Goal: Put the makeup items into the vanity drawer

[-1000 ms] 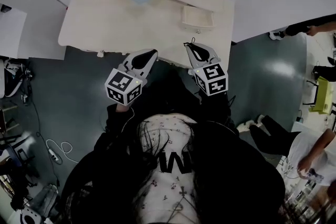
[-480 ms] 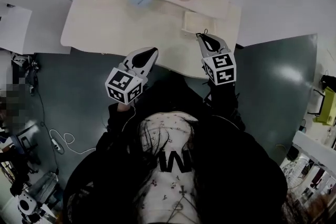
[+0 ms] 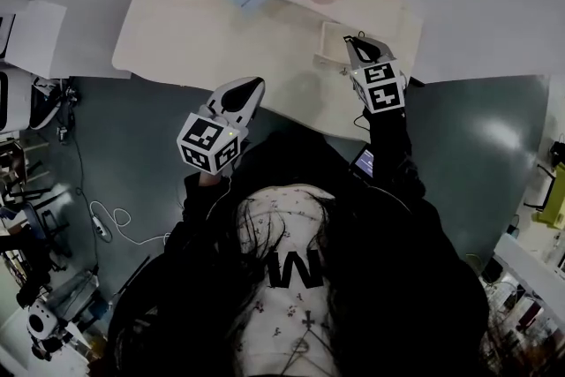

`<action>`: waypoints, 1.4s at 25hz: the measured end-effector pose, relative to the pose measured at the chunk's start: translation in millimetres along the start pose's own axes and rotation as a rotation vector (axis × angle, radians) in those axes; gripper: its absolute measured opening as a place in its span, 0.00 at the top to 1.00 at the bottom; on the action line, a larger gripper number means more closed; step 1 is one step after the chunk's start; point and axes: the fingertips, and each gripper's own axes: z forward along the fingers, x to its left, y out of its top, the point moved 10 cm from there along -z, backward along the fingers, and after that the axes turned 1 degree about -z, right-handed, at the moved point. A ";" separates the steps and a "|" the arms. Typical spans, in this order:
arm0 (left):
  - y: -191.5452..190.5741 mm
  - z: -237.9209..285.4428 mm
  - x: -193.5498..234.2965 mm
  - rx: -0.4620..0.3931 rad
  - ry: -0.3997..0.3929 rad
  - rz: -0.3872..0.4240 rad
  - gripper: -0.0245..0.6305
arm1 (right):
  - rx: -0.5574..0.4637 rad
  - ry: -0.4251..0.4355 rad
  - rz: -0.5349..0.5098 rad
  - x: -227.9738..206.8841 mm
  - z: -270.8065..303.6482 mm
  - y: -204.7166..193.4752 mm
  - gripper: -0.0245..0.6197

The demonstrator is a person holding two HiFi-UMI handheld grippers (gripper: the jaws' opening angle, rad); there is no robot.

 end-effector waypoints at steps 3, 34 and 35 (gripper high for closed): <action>-2.0 -1.0 1.7 0.009 0.007 -0.007 0.96 | 0.020 0.030 -0.014 -3.7 15.9 -2.5 0.91; -14.0 -31.0 11.7 -0.011 0.059 -0.022 0.96 | 0.179 0.059 -0.096 15.5 52.4 -17.1 0.85; -14.3 -34.0 12.8 -0.013 0.065 -0.024 0.96 | 0.161 0.061 -0.061 14.5 49.7 -16.9 0.85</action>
